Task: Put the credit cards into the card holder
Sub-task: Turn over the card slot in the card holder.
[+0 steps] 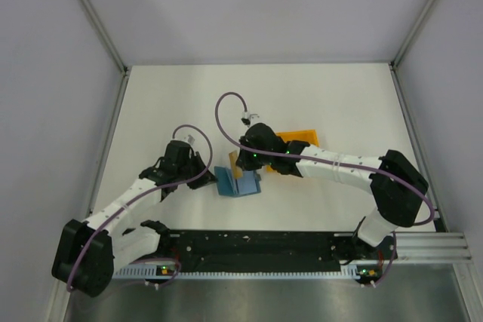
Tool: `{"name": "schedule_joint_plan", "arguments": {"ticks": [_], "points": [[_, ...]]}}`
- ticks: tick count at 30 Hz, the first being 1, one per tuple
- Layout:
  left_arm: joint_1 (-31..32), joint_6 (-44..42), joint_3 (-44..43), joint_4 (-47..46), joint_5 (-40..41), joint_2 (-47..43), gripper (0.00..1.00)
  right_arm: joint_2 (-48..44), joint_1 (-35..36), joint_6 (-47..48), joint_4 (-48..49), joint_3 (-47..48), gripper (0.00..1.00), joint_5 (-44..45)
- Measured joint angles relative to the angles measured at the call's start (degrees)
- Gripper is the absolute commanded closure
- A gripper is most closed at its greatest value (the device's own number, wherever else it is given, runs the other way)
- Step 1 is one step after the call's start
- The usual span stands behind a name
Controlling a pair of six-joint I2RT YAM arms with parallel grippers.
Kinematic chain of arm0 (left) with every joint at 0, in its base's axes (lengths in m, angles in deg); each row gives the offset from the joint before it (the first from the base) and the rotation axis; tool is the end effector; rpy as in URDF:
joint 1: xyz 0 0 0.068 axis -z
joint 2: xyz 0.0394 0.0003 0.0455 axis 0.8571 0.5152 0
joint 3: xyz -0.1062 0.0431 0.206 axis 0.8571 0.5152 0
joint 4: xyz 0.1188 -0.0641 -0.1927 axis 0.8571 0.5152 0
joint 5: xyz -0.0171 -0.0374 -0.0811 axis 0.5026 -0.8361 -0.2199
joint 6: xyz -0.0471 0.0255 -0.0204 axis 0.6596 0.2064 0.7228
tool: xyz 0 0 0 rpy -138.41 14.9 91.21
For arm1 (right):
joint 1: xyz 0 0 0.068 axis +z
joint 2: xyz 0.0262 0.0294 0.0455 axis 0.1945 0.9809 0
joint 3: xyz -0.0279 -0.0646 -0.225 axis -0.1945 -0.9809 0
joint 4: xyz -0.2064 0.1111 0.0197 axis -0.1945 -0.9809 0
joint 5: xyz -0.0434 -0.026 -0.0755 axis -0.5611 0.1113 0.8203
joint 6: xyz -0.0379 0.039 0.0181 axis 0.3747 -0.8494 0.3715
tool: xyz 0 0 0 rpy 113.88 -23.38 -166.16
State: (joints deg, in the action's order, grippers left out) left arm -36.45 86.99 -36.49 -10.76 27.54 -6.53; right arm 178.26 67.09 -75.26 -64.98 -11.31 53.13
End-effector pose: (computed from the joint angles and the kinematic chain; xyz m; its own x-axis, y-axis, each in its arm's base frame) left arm 0.1774 -0.0848 0.1607 -0.8595 -0.4042 -0.3130 -0.1454 0.7802 -0.6084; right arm 0.1893 0.2749 0.2091 -0.7774 -0.0398 -0.6277 -0.4022 0.7987 0.4475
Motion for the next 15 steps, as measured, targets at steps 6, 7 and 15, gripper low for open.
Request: {"name": "schedule_joint_plan", "arguments": {"ticks": [6,7,15], "points": [[0.00,0.00,0.02,0.00,0.11,0.00,1.00,0.39,0.00,0.46,-1.20,0.00,1.00,0.68],[0.00,0.00,0.02,0.00,0.09,0.00,1.00,0.44,0.00,0.74,-1.90,0.02,1.00,1.14],[0.00,-0.02,0.02,0.00,0.09,-0.02,1.00,0.07,0.61,4.20,-7.96,2.58,1.00,6.93]]}}
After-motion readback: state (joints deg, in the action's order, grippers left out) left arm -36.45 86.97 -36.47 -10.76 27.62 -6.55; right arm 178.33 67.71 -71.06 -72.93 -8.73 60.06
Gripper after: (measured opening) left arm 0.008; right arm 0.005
